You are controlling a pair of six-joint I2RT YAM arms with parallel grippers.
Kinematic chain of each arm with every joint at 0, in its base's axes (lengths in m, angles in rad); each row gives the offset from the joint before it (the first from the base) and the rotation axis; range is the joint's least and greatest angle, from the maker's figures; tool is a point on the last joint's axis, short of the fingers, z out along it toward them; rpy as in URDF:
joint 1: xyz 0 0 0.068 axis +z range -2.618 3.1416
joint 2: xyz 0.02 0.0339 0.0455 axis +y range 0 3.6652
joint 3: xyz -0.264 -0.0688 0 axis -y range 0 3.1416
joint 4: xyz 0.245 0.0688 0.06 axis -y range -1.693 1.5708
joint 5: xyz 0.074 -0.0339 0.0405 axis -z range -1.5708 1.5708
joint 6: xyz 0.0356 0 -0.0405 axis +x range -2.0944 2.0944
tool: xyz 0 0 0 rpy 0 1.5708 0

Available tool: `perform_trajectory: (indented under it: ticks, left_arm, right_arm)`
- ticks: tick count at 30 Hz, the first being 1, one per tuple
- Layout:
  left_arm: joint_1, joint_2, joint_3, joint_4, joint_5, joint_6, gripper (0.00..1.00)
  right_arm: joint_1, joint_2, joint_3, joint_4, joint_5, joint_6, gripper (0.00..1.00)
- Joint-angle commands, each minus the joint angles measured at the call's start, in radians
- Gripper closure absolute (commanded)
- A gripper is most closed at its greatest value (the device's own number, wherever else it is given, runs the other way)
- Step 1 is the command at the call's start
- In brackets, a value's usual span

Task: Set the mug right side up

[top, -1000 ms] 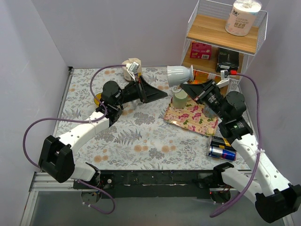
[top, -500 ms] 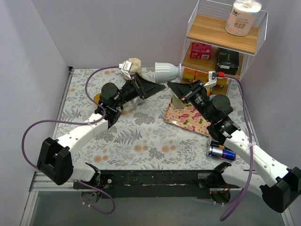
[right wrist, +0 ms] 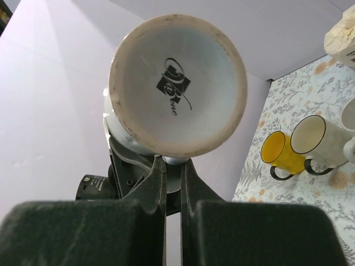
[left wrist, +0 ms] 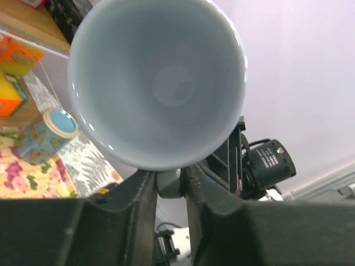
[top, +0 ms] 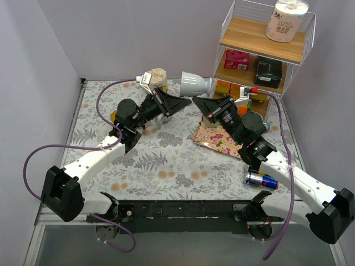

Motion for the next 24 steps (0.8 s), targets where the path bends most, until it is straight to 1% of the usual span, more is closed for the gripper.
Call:
perform_trajectory:
  ticks: [1, 2, 8, 9, 10, 12, 13, 15, 16, 18, 19, 21, 22, 24]
  left_arm:
    - [-0.003, -0.062, 0.006, -0.029, -0.051, 0.053, 0.89]
    - [-0.003, -0.063, 0.01, -0.05, -0.057, 0.058, 1.0]
    - [-0.004, -0.077, 0.032, -0.169, -0.129, 0.115, 1.0]
    - [-0.003, -0.078, 0.035, -0.179, -0.139, 0.121, 1.0]
    - [-0.004, -0.081, 0.038, -0.211, -0.151, 0.13, 1.0]
    - [-0.003, -0.086, 0.046, -0.242, -0.185, 0.139, 1.0]
    - [-0.003, -0.089, 0.05, -0.283, -0.205, 0.151, 1.0]
    - [-0.004, -0.091, 0.062, -0.331, -0.26, 0.165, 1.0]
    - [-0.003, -0.089, 0.082, -0.394, -0.283, 0.176, 1.0]
    - [-0.004, -0.085, 0.105, -0.457, -0.35, 0.225, 1.0]
    - [-0.003, -0.074, 0.127, -0.516, -0.37, 0.242, 1.0]
    - [-0.004, -0.06, 0.142, -0.566, -0.419, 0.3, 1.0]
    - [-0.003, -0.042, 0.144, -0.589, -0.421, 0.317, 1.0]
    - [-0.003, -0.016, 0.148, -0.606, -0.435, 0.358, 1.0]
  right_arm:
    - [0.027, -0.005, 0.05, 0.104, 0.027, 0.021, 0.99]
    - [0.029, -0.003, 0.05, 0.092, 0.029, 0.018, 0.99]
    - [0.032, -0.002, 0.061, 0.026, 0.026, 0.002, 0.99]
    - [0.031, -0.003, 0.064, 0.015, 0.024, 0.004, 0.96]
    - [0.032, -0.005, 0.063, 0.009, 0.024, -0.001, 0.8]
    - [0.032, -0.012, 0.061, -0.016, 0.033, -0.002, 0.6]
    - [0.032, -0.015, 0.058, -0.026, 0.038, -0.004, 0.44]
    - [0.032, -0.028, 0.058, -0.074, 0.058, -0.008, 0.34]
    - [0.032, -0.032, 0.055, -0.088, 0.064, -0.023, 0.3]
    - [0.032, -0.054, 0.056, -0.137, 0.075, -0.054, 0.3]
    - [0.032, -0.063, 0.06, -0.19, 0.086, -0.092, 0.28]
    - [0.032, -0.087, 0.084, -0.276, 0.145, -0.116, 0.28]
    - [0.032, -0.094, 0.096, -0.368, 0.167, -0.125, 0.27]
    - [0.032, -0.112, 0.132, -0.459, 0.243, -0.142, 0.27]
